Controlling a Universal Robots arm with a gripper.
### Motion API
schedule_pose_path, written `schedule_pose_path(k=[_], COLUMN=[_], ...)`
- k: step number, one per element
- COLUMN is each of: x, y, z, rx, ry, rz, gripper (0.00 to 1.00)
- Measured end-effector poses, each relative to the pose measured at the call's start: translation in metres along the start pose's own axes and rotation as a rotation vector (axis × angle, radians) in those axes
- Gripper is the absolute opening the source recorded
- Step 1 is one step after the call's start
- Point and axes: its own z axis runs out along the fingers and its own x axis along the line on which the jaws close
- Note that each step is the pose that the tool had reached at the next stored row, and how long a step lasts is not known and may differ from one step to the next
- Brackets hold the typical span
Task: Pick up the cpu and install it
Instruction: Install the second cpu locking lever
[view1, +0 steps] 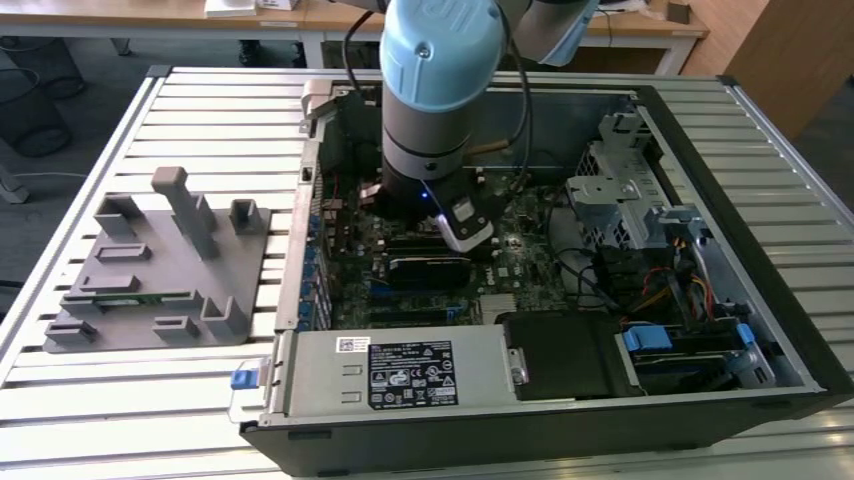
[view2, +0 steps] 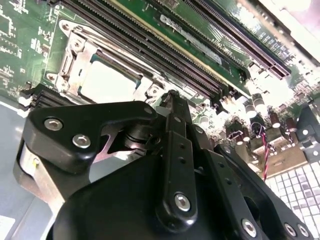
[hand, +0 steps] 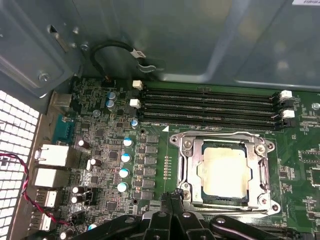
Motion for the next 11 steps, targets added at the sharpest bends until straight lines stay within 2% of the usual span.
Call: schedule_pose_path(k=[11], x=[0.0002], y=[0.0037], z=[-0.0116], rx=[0.0], ry=[0.0], rz=[0.0], gripper=[0.11])
